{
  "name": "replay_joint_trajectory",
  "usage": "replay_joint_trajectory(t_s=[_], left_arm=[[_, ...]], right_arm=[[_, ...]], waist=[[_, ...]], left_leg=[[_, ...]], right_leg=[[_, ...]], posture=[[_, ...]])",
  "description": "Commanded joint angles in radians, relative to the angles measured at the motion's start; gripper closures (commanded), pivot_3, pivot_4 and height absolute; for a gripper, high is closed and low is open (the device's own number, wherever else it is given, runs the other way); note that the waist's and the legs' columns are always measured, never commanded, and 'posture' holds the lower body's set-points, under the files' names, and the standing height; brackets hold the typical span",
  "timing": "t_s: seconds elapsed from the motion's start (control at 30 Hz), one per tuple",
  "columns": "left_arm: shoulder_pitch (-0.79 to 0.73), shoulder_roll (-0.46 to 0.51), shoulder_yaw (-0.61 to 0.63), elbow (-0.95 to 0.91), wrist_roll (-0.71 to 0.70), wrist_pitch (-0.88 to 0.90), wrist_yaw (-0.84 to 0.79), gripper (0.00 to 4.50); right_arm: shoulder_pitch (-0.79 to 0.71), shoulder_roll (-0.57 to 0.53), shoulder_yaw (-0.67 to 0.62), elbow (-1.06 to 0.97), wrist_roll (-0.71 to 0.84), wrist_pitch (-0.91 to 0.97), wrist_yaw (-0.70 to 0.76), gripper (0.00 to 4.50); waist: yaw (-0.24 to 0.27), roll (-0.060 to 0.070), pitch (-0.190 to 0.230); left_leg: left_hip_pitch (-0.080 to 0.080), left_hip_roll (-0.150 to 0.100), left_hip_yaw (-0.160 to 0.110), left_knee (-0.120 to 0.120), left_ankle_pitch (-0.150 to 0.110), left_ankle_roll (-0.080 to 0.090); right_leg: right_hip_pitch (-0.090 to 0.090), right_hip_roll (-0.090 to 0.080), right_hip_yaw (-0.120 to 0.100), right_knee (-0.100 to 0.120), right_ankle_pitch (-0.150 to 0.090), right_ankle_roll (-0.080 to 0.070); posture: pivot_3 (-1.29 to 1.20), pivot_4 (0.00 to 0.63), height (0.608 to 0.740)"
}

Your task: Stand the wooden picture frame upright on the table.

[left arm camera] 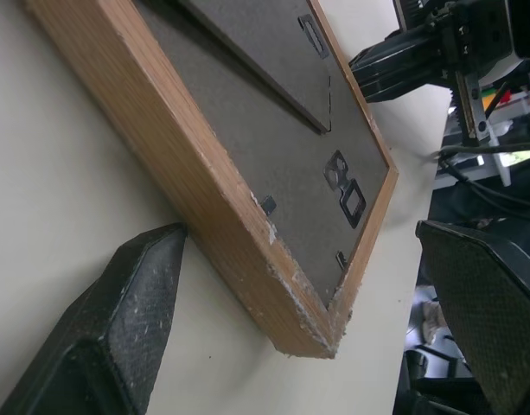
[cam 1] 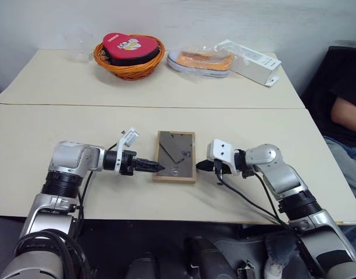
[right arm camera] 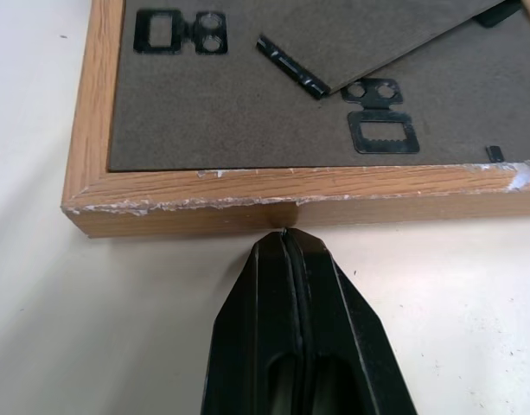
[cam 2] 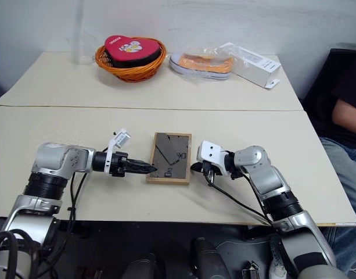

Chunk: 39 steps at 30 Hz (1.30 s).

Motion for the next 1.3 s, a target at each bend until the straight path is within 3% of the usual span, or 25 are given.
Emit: replay_joint_trajectory(t_s=[0.03, 0.07, 0.17, 0.4, 0.47, 0.67, 0.9, 1.13, 1.3], left_arm=[[0.014, -0.084, -0.038, 0.010, -0.027, 0.078, 0.045, 0.01], [0.004, -0.100, -0.016, 0.013, -0.037, 0.094, 0.058, 0.01], [-0.017, -0.111, 0.060, 0.016, -0.066, 0.135, 0.079, 0.63], [-0.030, -0.088, 0.143, 0.018, -0.115, 0.181, 0.096, 2.75], [-0.028, -0.085, 0.158, 0.006, -0.133, 0.189, 0.104, 3.26], [-0.005, -0.066, 0.205, -0.077, -0.191, 0.219, 0.119, 3.32], [0.002, -0.078, 0.233, -0.170, -0.246, 0.232, 0.139, 3.32], [-0.005, -0.075, 0.222, -0.236, -0.299, 0.244, 0.138, 3.32], [-0.019, -0.070, 0.192, -0.192, -0.263, 0.205, 0.157, 3.32]], right_arm=[[-0.018, 0.020, -0.003, -0.021, 0.013, -0.006, -0.007, 4.50], [-0.017, 0.022, -0.003, -0.021, 0.014, -0.006, -0.008, 4.50], [-0.009, 0.019, -0.005, -0.028, 0.013, -0.007, -0.007, 4.50], [0.019, 0.002, -0.052, -0.103, 0.074, 0.054, 0.002, 4.50], [0.028, -0.025, -0.075, -0.154, 0.108, 0.107, 0.018, 4.12], [-0.011, -0.121, -0.260, -0.356, 0.419, 0.478, 0.070, 2.27], [-0.147, -0.013, -0.276, -0.302, 0.524, 0.637, -0.051, 0.00], [-0.198, 0.074, -0.194, -0.211, 0.472, 0.570, -0.108, 0.00], [-0.173, 0.051, -0.206, -0.369, 0.597, 0.660, -0.059, 0.00]], waist=[[0.009, 0.000, 0.000], [0.013, 0.000, 0.000], [0.013, 0.000, 0.000], [-0.007, 0.000, 0.000], [-0.011, 0.000, 0.001], [-0.012, 0.000, 0.001], [-0.013, 0.000, 0.001], [-0.013, 0.000, 0.001], [-0.012, 0.000, 0.001]], left_leg=[[0.000, 0.000, 0.000, 0.000, 0.000, 0.000], [0.000, 0.000, 0.000, 0.000, 0.000, 0.000], [-0.002, 0.000, 0.000, 0.002, -0.002, 0.002], [-0.004, 0.001, 0.000, 0.003, -0.001, -0.001], [-0.004, 0.001, 0.000, 0.003, 0.000, -0.001], [-0.004, 0.001, -0.001, 0.003, 0.000, -0.001], [-0.004, 0.001, -0.001, 0.003, 0.000, -0.001], [-0.006, 0.001, -0.001, 0.003, -0.001, -0.001], [-0.006, 0.001, -0.001, 0.003, 0.000, -0.001]], right_leg=[[0.000, 0.000, 0.000, 0.000, 0.000, 0.000], [0.000, 0.000, 0.000, 0.000, 0.000, 0.000], [0.000, 0.000, 0.000, 0.000, 0.000, 0.001], [-0.003, 0.000, 0.000, 0.001, 0.000, 0.001], [-0.003, 0.000, 0.000, 0.002, 0.000, 0.001], [-0.003, 0.000, -0.001, 0.002, 0.000, 0.001], [-0.003, 0.000, -0.001, 0.002, 0.000, 0.001], [-0.004, 0.000, -0.001, 0.001, 0.000, 0.001], [-0.005, 0.000, -0.001, 0.001, 0.000, 0.001]], posture=[[0.00, 0.150, 0.740], [0.00, 0.150, 0.740], [0.00, 0.150, 0.740], [0.00, 0.150, 0.740], [0.00, 0.150, 0.740], [0.00, 0.150, 0.740], [0.00, 0.150, 0.740], [0.00, 0.150, 0.740], [0.00, 0.150, 0.740]])
